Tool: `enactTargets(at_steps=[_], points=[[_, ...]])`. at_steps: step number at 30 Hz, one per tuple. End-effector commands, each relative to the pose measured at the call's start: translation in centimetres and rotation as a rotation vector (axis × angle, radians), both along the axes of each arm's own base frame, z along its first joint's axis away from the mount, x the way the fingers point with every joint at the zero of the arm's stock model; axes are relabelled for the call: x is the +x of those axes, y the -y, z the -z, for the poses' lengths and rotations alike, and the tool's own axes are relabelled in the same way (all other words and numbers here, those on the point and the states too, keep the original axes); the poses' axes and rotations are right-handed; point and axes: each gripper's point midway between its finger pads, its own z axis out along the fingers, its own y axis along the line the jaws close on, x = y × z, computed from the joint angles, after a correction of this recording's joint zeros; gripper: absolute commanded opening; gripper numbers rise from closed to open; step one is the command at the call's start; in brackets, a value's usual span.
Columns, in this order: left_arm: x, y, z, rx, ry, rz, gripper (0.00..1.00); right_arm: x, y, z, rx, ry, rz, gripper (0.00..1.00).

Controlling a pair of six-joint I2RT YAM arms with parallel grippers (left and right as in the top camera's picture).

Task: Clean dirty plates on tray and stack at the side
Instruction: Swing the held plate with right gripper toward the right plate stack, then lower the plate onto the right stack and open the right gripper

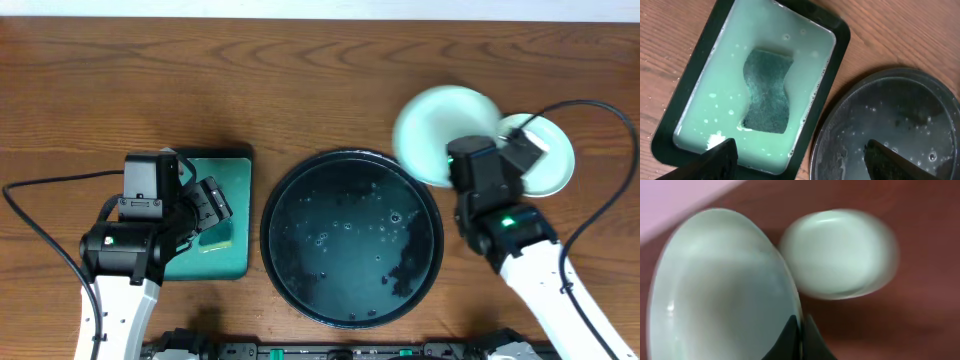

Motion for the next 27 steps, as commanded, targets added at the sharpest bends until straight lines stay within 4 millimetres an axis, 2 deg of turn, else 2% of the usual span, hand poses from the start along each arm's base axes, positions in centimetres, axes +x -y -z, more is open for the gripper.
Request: enactTargets(at_steps=[1,5,8,9,12,14,19,23,27], points=[[0.4,0.0,-0.7,0.002,0.02,-0.001,0.82,-2.3,7.7,-0.9,-0.219,-0.077,0.247,0.02],[0.5,0.0,-0.7,0.002,0.025,-0.001,0.82,-3.2,12.3,2.1,-0.086,-0.144,0.376,0.02],[0.3,0.0,-0.6,0.002,0.015,-0.001,0.82,-3.0,14.3,4.7,0.068,-0.155,0.413,0.02],[0.2,0.0,-0.5,0.003,0.012,0.0,0.82,-2.8,14.8,6.1,0.155,-0.164,0.415,0.02],[0.2,0.0,-0.5,0.003,0.011,-0.001,0.82,-2.3,14.6,10.3,0.382,-0.218,0.359,0.01],[0.2,0.0,-0.5,0.003,0.011,-0.001,0.82,-2.3,13.6,13.5,0.533,-0.286,0.296,0.02],[0.2,0.0,-0.5,0.003,0.011,-0.001,0.82,-3.8,11.6,18.6,0.684,-0.45,0.246,0.01],[0.1,0.0,-0.5,0.003,0.01,-0.001,0.82,-4.5,11.1,19.9,0.706,-0.501,0.253,0.01],[0.2,0.0,-0.5,0.003,0.011,-0.001,0.82,-3.9,11.4,18.5,0.684,-0.456,0.239,0.01]])
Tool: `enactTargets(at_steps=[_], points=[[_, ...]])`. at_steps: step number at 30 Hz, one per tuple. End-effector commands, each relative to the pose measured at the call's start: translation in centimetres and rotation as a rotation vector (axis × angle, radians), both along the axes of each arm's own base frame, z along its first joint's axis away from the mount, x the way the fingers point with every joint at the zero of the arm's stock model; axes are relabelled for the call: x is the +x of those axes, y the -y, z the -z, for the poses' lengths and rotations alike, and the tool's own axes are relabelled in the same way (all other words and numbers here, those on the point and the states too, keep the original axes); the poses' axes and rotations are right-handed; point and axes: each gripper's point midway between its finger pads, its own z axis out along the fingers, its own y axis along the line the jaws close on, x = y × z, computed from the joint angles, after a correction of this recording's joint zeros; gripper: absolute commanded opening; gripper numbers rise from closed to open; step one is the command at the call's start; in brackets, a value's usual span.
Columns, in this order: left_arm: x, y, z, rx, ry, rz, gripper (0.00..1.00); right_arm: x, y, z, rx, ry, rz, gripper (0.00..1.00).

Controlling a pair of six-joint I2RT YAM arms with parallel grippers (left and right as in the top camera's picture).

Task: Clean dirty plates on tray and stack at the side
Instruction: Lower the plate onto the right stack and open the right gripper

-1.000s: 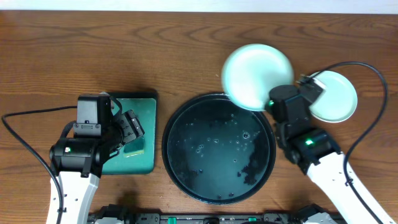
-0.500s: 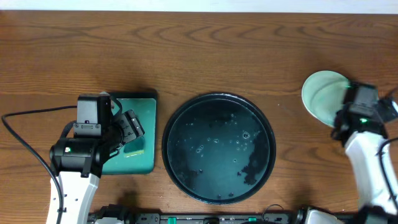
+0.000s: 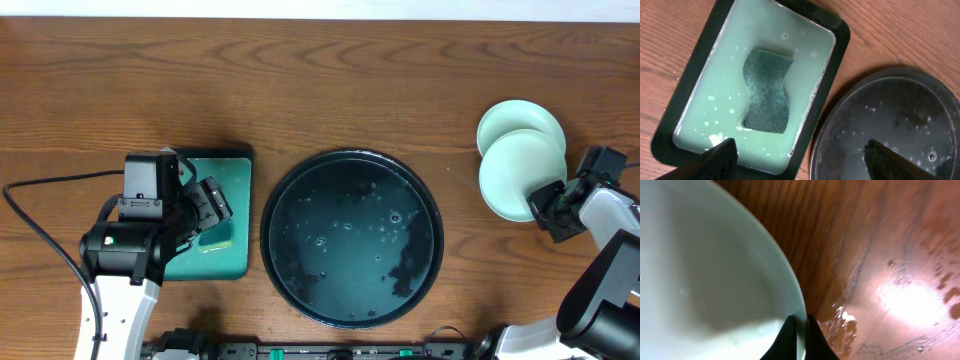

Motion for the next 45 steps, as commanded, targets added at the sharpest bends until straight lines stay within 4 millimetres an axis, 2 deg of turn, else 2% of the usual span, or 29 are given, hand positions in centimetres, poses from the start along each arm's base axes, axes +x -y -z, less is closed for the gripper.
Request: enactTargets(at_steps=[1,9,13,25,29,32,33,35,36,37,40,42,43,44,45], points=[[0.2,0.0,-0.6,0.003,0.013,-0.001,0.82,-0.6,-1.6,0.4,0.053,-0.005,-0.053,0.01],[0.2,0.0,-0.6,0.002,0.013,-0.001,0.82,0.6,-0.6,-4.5,-0.046,0.129,-0.05,0.01],[0.2,0.0,-0.6,0.002,0.013,-0.001,0.82,1.0,-0.3,-6.1,-0.082,0.178,-0.048,0.02],[0.2,0.0,-0.6,0.003,0.012,-0.001,0.82,3.4,1.1,-6.8,-0.104,0.284,0.036,0.01],[0.0,0.0,-0.5,0.003,0.005,0.0,0.82,4.2,1.4,-6.0,-0.103,0.293,0.033,0.02],[0.0,0.0,-0.4,0.005,0.002,0.002,0.82,4.8,0.7,-5.1,-0.067,0.297,-0.014,0.01],[0.0,0.0,-0.4,0.005,0.002,0.002,0.82,4.9,0.6,-4.9,-0.059,0.296,-0.019,0.09],[0.0,0.0,-0.4,0.005,0.002,0.002,0.82,5.5,0.1,-5.1,-0.059,0.319,-0.072,0.43],[0.0,0.0,-0.4,0.005,0.002,0.002,0.82,6.2,-0.1,-5.5,-0.07,0.345,-0.117,0.5],[0.0,0.0,-0.4,0.005,0.002,0.002,0.82,6.8,-0.2,-5.9,-0.081,0.368,-0.151,0.51],[0.0,0.0,-0.4,0.005,0.002,0.002,0.82,7.7,-0.2,-6.5,-0.106,0.4,-0.176,0.44],[-0.1,0.0,-0.4,0.005,0.001,0.002,0.82,7.9,0.0,-6.5,-0.109,0.41,-0.171,0.29],[-0.1,0.0,-0.4,0.005,0.001,0.002,0.82,8.1,0.1,-6.4,-0.106,0.414,-0.162,0.17],[-0.1,0.0,-0.4,0.005,0.001,0.002,0.82,8.2,0.1,-6.0,-0.101,0.413,-0.154,0.11],[0.0,0.0,-0.4,0.005,0.002,0.002,0.82,8.3,0.1,-5.6,-0.093,0.408,-0.144,0.11]])
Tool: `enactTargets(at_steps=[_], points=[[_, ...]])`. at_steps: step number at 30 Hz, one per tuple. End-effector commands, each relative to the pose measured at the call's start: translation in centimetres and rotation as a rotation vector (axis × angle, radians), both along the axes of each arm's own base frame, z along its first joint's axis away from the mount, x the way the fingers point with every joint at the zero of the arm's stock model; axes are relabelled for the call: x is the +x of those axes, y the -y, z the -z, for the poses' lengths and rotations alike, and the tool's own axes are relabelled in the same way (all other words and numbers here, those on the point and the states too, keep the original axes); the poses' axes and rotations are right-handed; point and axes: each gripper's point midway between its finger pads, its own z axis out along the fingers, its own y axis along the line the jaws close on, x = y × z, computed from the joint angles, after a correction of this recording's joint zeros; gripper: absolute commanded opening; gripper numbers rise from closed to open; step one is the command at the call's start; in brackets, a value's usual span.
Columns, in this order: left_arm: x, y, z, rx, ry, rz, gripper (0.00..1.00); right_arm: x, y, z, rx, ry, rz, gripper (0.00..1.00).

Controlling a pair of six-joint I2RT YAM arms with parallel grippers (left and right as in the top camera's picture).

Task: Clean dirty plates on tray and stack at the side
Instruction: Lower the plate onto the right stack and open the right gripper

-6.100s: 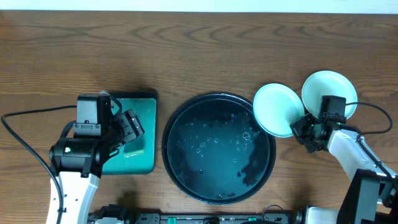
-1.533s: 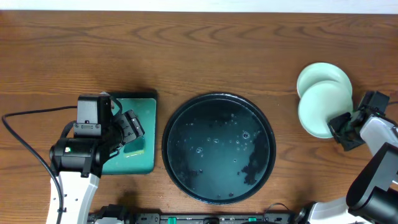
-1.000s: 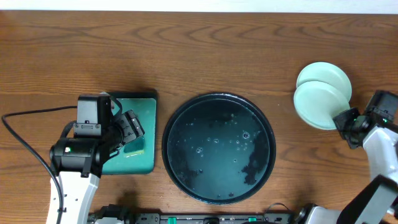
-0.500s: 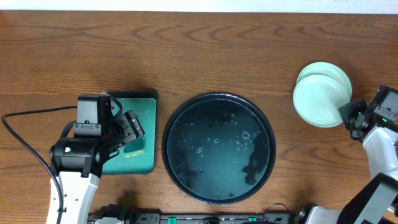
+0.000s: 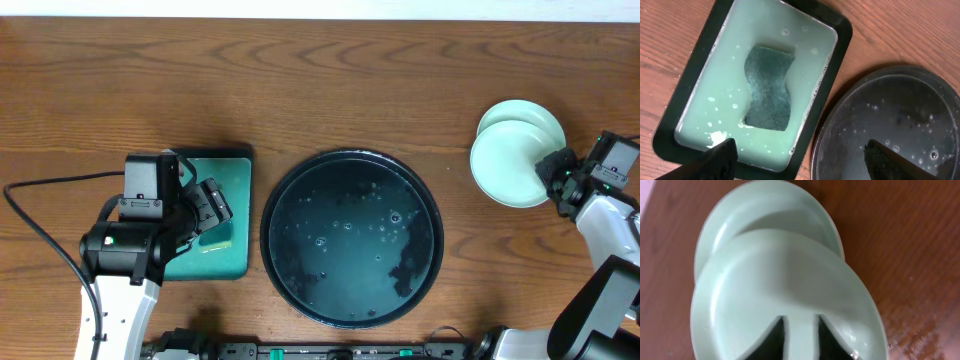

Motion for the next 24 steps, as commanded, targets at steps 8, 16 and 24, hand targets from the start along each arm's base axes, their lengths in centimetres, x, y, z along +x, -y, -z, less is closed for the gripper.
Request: enactTargets(at_steps=[8,16,24], points=[[0.2,0.0,-0.6,0.004,0.013,0.002,0.82,2.3,-1.2,3.6,0.115,0.027,-0.044,0.01],[0.2,0.0,-0.6,0.004,0.013,0.002,0.82,4.1,0.9,2.6,0.069,0.118,0.05,0.06],[0.2,0.0,-0.6,0.004,0.014,0.002,0.82,3.3,2.1,4.7,0.042,0.058,0.125,0.03]])
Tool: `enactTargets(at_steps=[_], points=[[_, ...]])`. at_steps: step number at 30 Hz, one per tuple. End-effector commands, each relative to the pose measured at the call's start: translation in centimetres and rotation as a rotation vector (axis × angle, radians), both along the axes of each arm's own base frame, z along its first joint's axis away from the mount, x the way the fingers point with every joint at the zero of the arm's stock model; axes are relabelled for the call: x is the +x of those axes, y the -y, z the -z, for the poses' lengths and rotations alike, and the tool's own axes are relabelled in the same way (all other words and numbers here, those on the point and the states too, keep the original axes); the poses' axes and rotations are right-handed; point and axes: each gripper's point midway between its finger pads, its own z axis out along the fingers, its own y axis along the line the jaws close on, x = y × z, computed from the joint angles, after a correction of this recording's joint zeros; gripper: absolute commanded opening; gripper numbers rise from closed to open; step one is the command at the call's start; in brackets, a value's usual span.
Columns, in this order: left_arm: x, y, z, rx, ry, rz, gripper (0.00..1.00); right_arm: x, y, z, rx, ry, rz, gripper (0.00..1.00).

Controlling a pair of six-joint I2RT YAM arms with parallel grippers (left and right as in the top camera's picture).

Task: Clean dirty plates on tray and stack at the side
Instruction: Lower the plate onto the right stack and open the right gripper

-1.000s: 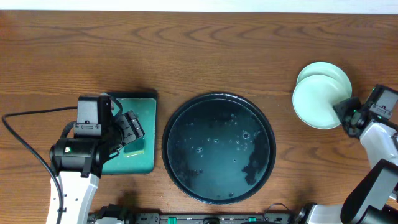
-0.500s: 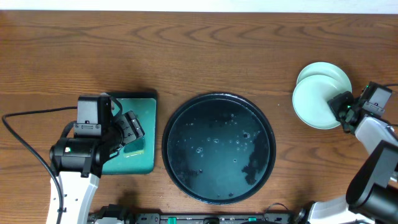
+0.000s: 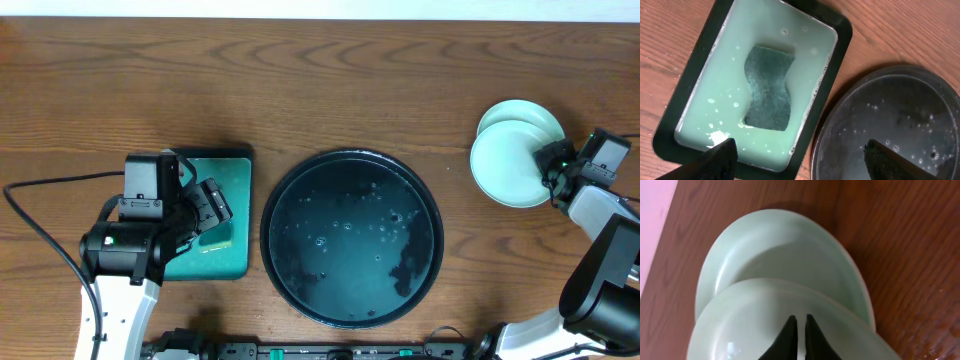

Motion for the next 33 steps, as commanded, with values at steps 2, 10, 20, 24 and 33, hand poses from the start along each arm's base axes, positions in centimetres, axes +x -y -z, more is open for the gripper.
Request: enactTargets(at_steps=[2,10,20,24,33], points=[[0.2,0.0,-0.6,0.004,0.014,0.002,0.82,-0.3,0.4,2.5,0.01,-0.054,0.036,0.01],[0.1,0.0,-0.5,0.004,0.01,0.002,0.82,1.6,1.2,1.0,0.005,0.051,0.078,0.21],[0.2,0.0,-0.5,0.002,0.011,-0.001,0.82,2.9,3.0,-1.0,-0.04,0.121,0.14,0.89],[0.2,0.0,-0.5,0.003,0.011,-0.001,0.82,4.2,3.5,-3.1,-0.133,0.087,0.045,0.99],[0.2,0.0,-0.5,0.003,0.011,-0.001,0.82,7.0,0.7,-7.2,-0.247,0.013,-0.217,0.99]])
